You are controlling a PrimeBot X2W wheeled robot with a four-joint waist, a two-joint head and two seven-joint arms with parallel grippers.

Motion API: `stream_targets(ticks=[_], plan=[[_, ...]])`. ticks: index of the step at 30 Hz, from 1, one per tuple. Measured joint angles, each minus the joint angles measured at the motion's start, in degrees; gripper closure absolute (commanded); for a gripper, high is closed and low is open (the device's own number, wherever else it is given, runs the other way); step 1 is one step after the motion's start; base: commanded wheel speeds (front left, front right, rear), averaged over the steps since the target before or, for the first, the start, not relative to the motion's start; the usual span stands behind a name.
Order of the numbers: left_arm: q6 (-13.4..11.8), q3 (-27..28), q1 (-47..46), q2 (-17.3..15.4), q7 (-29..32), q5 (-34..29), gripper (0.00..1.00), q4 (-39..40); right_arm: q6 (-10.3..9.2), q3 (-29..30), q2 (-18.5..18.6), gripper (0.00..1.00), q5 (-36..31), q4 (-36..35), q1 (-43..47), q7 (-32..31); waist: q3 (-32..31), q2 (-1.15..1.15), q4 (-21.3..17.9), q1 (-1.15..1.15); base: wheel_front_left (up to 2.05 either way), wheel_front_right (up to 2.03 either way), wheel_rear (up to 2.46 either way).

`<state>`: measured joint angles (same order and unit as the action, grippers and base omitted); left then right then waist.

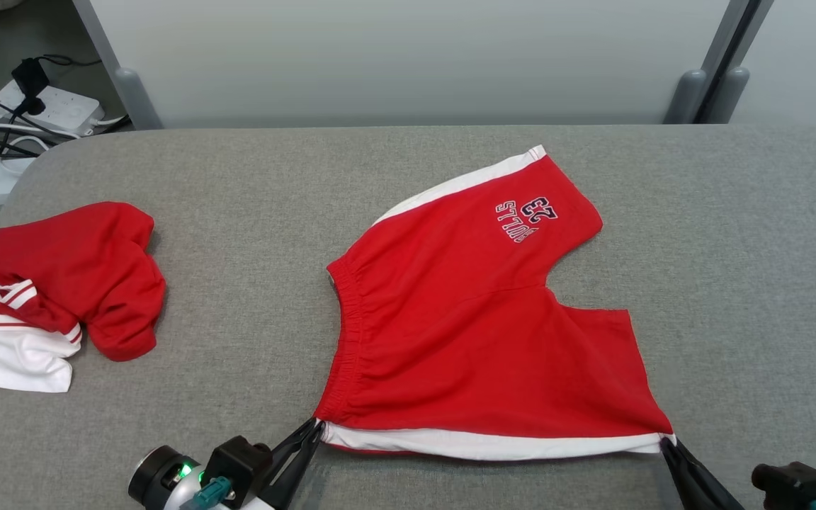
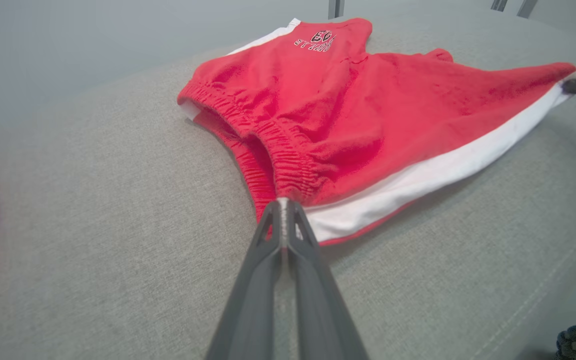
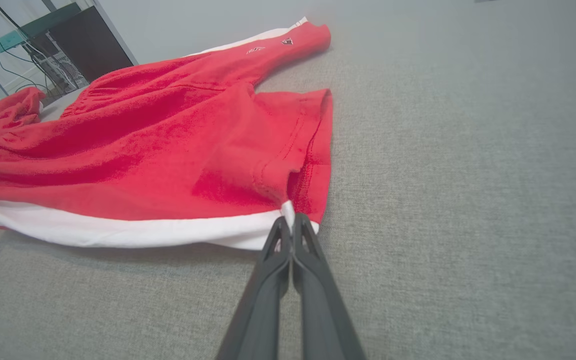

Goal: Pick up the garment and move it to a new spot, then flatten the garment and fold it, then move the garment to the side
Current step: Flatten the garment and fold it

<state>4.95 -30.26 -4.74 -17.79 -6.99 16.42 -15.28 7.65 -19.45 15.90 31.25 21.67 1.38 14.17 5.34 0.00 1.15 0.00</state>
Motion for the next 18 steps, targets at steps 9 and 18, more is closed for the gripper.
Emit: stream_targets(ticks=[9, 18], plan=[[-2.43, 0.63, 6.10, -4.44, 5.64, 0.34, 1.00, 13.86, 0.00, 4.71, 3.69, 1.00, -2.31, -11.74, 8.08, 0.00, -1.70, 0.00, -1.53, 0.00, 0.00, 0.00, 0.00], [-6.65, 1.78, 14.40, -9.15, 15.68, 1.68, 1.00, 34.01, 0.02, 13.47, 4.70, 1.00, -3.78, -24.70, 19.17, 0.00, -1.43, 0.00, -2.93, 0.00, 0.00, 0.00, 0.00]])
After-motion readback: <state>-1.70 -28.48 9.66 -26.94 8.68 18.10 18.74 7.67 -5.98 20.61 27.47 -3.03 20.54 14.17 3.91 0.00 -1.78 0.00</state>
